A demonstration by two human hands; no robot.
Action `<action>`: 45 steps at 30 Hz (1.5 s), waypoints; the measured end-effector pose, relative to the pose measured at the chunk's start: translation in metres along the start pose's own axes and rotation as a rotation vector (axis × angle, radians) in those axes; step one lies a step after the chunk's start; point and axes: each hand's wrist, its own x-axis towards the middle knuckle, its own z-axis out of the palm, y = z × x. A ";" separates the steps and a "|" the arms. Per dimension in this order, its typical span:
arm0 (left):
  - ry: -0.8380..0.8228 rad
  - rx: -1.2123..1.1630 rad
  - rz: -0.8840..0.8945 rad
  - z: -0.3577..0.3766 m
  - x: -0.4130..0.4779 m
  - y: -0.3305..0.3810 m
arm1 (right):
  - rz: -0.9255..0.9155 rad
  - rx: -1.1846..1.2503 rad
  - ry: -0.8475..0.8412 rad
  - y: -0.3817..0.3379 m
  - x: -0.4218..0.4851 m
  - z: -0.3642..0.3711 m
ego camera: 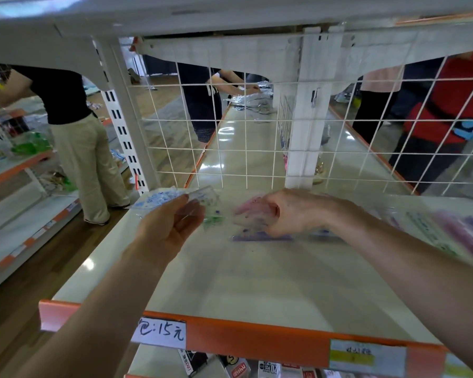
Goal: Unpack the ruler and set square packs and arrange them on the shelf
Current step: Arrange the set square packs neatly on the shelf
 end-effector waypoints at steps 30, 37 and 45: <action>-0.357 0.112 -0.214 0.126 -0.019 -0.046 | 0.045 0.819 0.398 0.044 -0.058 -0.041; -0.630 0.168 -0.273 0.162 -0.030 -0.062 | 0.140 -0.038 0.517 0.056 -0.083 -0.051; -0.547 0.365 -0.296 0.164 -0.023 -0.078 | 0.048 0.054 0.410 0.074 -0.089 -0.056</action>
